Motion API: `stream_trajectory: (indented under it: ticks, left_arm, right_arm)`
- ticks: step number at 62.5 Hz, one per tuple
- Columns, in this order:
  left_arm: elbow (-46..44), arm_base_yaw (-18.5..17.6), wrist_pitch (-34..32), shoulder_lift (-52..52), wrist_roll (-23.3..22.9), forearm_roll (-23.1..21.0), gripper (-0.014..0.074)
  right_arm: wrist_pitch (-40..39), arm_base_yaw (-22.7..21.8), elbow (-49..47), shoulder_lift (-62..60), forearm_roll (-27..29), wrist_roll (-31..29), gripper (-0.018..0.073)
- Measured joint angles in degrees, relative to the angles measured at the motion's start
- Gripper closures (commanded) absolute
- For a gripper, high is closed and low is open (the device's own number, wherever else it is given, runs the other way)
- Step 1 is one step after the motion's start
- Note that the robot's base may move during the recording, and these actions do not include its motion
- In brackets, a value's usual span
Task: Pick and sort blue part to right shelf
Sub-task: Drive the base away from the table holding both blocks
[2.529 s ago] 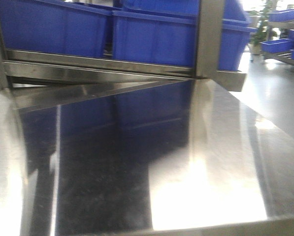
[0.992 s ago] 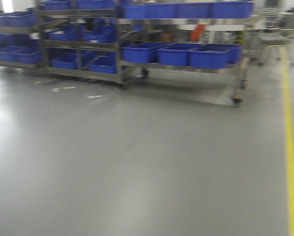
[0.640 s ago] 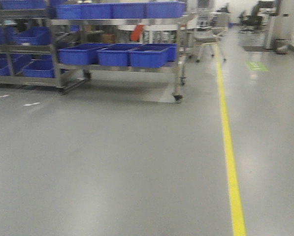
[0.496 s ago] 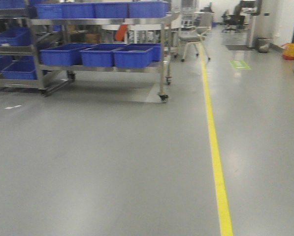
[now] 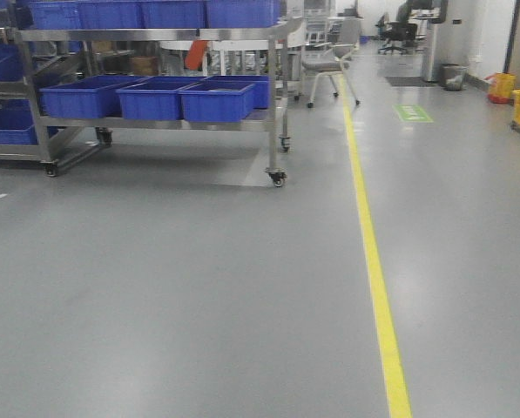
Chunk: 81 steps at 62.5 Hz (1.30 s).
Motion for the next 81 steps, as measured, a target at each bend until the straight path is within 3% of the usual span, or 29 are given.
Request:
stream_trajectory:
  ticks: [81]
  left_arm:
    - [0.0,0.0,0.0,0.0,0.0,0.0,0.0275]
  right_arm:
    - [0.0,0.0,0.0,0.0,-0.2,0.0,0.0375]
